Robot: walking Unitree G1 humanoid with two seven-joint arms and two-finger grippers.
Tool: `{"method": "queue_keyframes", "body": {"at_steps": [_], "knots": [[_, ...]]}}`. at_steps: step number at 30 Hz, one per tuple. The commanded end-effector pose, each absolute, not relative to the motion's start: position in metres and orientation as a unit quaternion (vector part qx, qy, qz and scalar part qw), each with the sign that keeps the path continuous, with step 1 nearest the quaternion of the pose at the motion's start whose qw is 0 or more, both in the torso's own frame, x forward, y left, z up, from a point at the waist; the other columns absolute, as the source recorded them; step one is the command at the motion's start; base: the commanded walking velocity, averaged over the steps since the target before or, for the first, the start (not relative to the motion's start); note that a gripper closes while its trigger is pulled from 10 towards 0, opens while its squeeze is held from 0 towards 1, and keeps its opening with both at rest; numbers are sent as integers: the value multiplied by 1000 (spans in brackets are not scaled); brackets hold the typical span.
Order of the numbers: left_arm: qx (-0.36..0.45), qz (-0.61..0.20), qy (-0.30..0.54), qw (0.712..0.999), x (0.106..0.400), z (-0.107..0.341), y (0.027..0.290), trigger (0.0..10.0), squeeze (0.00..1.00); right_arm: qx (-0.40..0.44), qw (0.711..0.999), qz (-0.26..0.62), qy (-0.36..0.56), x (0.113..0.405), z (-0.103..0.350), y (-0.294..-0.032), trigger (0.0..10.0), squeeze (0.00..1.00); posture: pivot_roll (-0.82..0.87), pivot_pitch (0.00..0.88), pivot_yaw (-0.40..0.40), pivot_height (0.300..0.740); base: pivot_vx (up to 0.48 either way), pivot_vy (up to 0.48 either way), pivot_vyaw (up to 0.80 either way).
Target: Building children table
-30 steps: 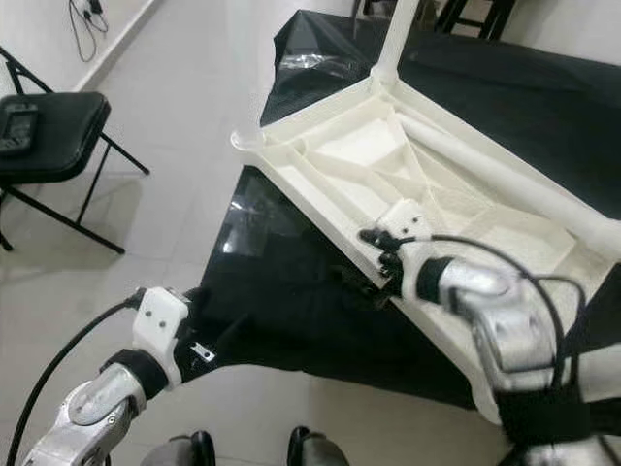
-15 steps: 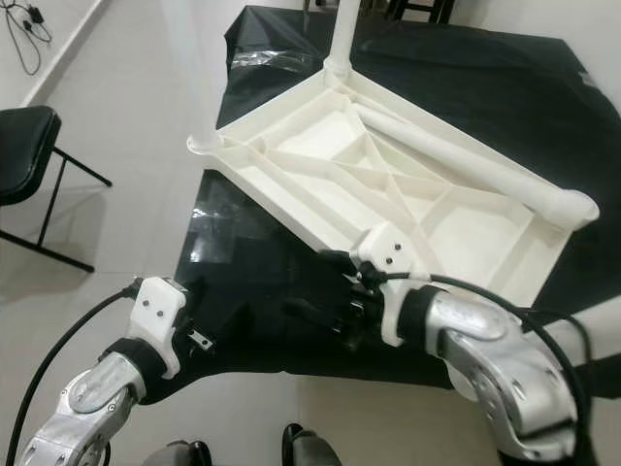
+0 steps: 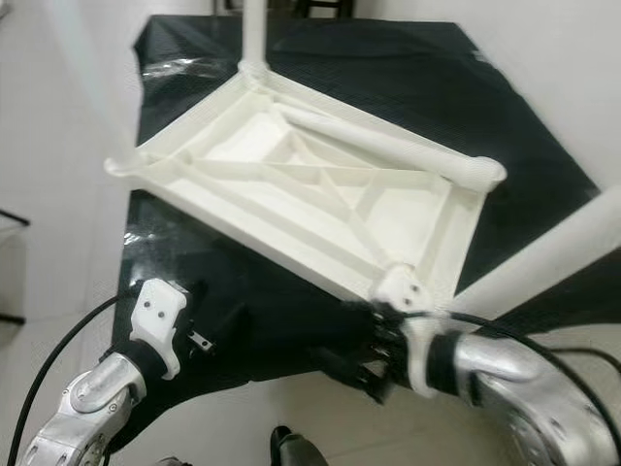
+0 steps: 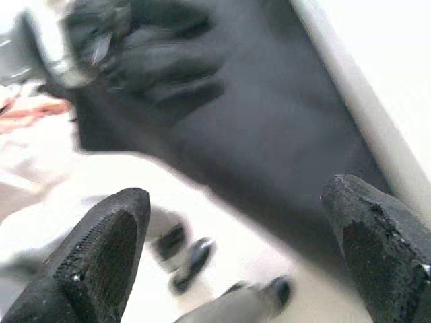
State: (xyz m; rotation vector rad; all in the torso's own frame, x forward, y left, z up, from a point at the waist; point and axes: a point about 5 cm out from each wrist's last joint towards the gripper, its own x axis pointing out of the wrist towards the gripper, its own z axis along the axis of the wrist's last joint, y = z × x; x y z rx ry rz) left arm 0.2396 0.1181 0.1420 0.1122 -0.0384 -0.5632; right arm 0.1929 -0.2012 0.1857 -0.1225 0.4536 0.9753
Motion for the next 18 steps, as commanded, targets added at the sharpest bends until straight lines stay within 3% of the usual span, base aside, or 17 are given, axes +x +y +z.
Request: {"method": "queue_keyframes", "body": {"at_steps": [1, 12, 18], "knots": [[61, -281, -6, 958, 236, 136, 118, 10000, 0, -58, 840, 488, 231, 181, 187, -211, 10000, 0, -19, 218, -80, 740, 0, 0, -800], [62, -287, -8, 956, 236, 136, 118, 10000, 0, -68, 829, 480, 277, 169, 189, -238, 10000, 0, -18, 218, -79, 740, 0, 0, -800], [68, -288, -13, 955, 235, 137, 116, 10000, 0, -104, 845, 427, 304, 175, 187, -263, 10000, 0, -15, 216, -82, 740, 0, 0, -800]]}}
